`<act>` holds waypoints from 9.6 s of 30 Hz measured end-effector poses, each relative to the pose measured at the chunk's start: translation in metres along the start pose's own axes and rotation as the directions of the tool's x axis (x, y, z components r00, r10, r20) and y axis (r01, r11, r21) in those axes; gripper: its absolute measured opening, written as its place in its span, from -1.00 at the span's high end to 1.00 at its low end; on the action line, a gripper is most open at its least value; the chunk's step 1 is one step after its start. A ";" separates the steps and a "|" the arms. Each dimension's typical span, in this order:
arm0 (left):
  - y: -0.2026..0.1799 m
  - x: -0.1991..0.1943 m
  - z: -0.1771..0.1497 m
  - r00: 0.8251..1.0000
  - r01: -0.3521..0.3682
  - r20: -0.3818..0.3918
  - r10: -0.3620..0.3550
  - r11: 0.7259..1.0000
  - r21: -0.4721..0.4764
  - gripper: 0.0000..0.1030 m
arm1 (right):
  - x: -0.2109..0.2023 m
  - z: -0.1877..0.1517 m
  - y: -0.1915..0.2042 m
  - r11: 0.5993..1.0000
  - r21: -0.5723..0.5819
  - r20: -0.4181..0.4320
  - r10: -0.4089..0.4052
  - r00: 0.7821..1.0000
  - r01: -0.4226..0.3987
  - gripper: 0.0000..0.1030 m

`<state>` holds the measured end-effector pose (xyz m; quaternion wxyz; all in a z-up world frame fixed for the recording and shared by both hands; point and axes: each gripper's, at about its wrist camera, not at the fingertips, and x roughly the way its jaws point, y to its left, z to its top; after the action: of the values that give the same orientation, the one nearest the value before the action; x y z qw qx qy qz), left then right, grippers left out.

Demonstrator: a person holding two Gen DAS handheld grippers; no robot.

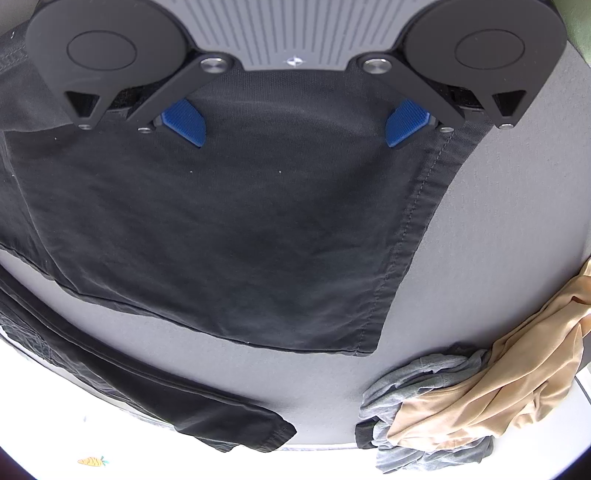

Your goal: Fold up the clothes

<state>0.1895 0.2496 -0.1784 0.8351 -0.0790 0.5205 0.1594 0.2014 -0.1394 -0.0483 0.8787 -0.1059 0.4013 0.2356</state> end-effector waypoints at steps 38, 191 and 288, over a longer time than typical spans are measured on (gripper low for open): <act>-0.034 0.121 0.282 0.975 0.145 0.209 -0.073 0.925 -0.352 -0.96 | 0.232 0.135 -0.132 0.942 0.192 -0.103 -0.259 0.960 0.275 -0.60; -0.322 0.028 0.176 0.977 0.169 0.061 -0.204 0.917 0.361 -0.66 | 0.126 -0.046 -0.404 0.556 0.696 -0.101 -0.551 0.828 0.455 0.27; -0.321 0.048 0.171 0.975 0.220 -0.065 -0.211 0.929 0.296 -0.67 | 0.164 -0.024 -0.408 0.670 0.695 0.058 -0.412 0.909 0.260 -0.71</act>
<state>0.4652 0.0086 -0.1562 0.8413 -0.0099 0.5402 -0.0157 0.4822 -0.4484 -0.1893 0.9219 0.1719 0.3371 -0.0827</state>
